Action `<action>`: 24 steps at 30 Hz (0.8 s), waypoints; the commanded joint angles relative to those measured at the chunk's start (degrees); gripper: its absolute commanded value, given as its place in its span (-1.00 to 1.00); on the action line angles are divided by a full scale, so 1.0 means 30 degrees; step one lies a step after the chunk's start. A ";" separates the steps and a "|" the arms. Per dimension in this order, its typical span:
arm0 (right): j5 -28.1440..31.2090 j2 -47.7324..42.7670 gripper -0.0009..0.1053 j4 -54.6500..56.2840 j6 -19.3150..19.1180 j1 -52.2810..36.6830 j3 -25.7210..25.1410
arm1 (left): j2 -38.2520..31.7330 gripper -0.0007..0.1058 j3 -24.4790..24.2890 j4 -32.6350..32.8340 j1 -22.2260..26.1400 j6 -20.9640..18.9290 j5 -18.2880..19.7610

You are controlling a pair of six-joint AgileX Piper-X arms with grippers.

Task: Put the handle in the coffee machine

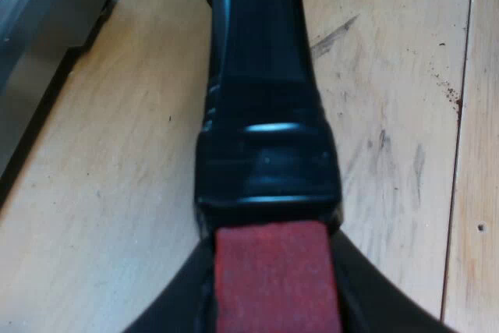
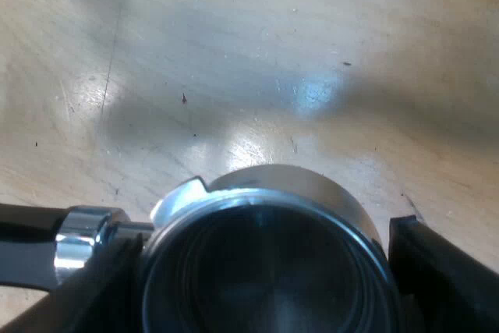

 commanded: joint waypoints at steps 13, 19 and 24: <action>-0.0494 -0.0367 0.72 -0.0211 -0.0360 -0.0108 -0.0198 | -0.0007 -0.98 -0.0135 0.0012 -0.0039 -0.0057 0.0774; 0.0350 -0.1285 0.72 -0.0655 -0.0360 -0.0108 -0.0198 | -0.0007 -0.98 -0.0297 0.0054 -0.0039 -0.1519 0.0839; 0.1600 -0.2207 0.72 -0.0672 -0.0360 -0.0108 -0.0198 | -0.0007 -0.98 -0.1154 0.1190 -0.0039 -0.1570 0.0839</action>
